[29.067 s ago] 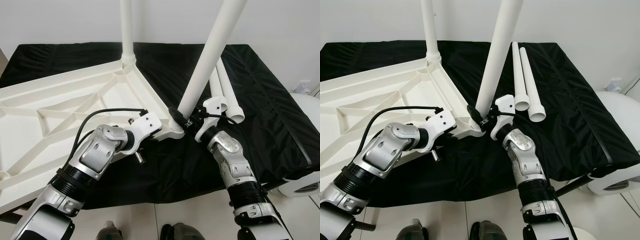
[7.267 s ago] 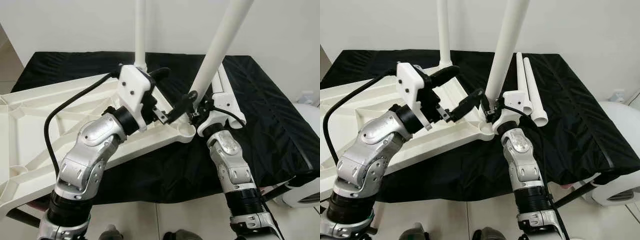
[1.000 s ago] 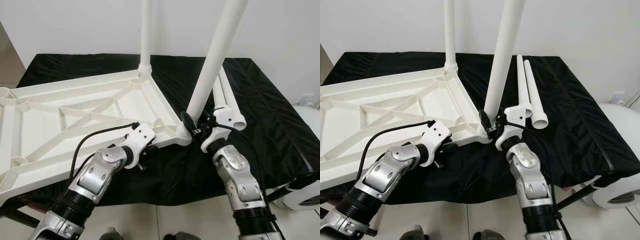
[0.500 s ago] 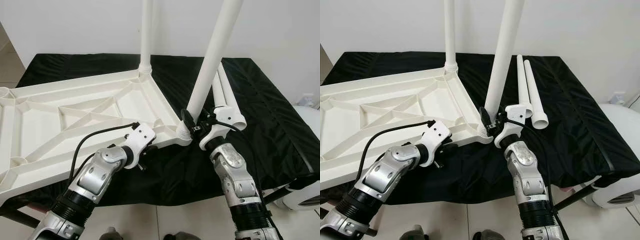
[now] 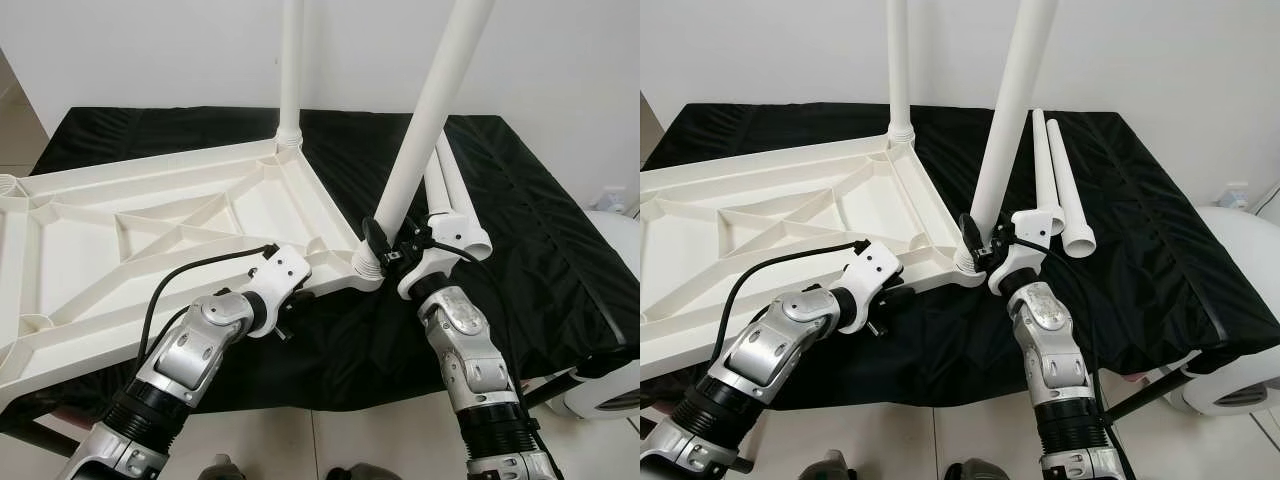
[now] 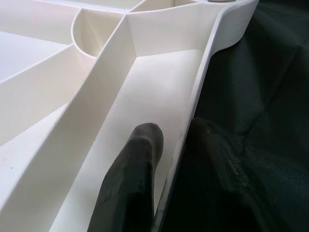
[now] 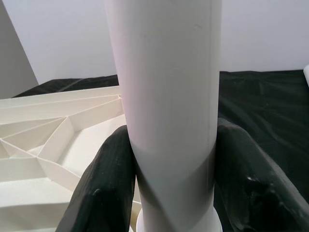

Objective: Building children table

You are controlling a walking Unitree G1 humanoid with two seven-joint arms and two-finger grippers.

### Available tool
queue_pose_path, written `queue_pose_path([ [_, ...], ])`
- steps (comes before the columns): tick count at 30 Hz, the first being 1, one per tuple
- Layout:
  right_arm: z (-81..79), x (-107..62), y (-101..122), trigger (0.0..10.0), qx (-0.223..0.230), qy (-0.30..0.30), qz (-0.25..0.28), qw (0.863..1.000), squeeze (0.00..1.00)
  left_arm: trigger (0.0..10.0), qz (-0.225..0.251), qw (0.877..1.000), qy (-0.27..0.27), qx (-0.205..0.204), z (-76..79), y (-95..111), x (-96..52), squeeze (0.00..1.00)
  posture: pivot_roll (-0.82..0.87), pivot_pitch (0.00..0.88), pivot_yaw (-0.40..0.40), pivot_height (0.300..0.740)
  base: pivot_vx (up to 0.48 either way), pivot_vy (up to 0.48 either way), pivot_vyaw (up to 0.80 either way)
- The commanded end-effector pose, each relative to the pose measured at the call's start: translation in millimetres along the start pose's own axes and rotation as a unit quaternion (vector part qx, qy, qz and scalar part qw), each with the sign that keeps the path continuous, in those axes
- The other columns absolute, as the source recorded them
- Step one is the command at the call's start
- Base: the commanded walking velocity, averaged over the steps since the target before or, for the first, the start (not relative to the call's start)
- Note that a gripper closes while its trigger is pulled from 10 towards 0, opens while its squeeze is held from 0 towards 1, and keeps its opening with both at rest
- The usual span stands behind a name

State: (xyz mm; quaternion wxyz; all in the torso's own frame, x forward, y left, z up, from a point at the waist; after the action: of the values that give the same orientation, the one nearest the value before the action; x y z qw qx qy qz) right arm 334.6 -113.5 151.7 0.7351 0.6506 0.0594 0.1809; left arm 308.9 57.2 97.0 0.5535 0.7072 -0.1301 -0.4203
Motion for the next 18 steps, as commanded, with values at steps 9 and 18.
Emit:
queue_pose_path([
  [9,-14.8,-14.5,-18,10.0,-0.025,0.049,-0.029,0.998,0.0,10.0,0.016,1.0,0.014,0.017,-3.6,11,-4.0,0.0,0.03,0.02,-0.05,0.74,0.0,0.0,0.0],
  [18,-15.9,-14.4,-24,10.0,0.01,0.047,-0.046,0.998,0.0,10.0,0.017,1.0,0.016,0.02,-4.7,12,-4.8,0.0,0.03,0.019,-0.049,0.74,0.0,0.0,0.0],
])
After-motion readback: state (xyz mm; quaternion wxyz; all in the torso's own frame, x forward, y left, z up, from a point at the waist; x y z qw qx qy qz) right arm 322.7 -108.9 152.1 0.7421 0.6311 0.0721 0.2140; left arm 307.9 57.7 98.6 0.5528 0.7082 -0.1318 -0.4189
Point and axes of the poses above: a point about 5 cm out from each wrist's last joint towards the gripper, its own x axis pointing out of the wrist towards the gripper, its own y axis along the axis of the wrist's last joint, z = x × y, the point moved 4 cm from there along x, pointing out of the wrist towards the gripper, and after that the axes turned 9 degrees about -x, right-handed, at the moved point
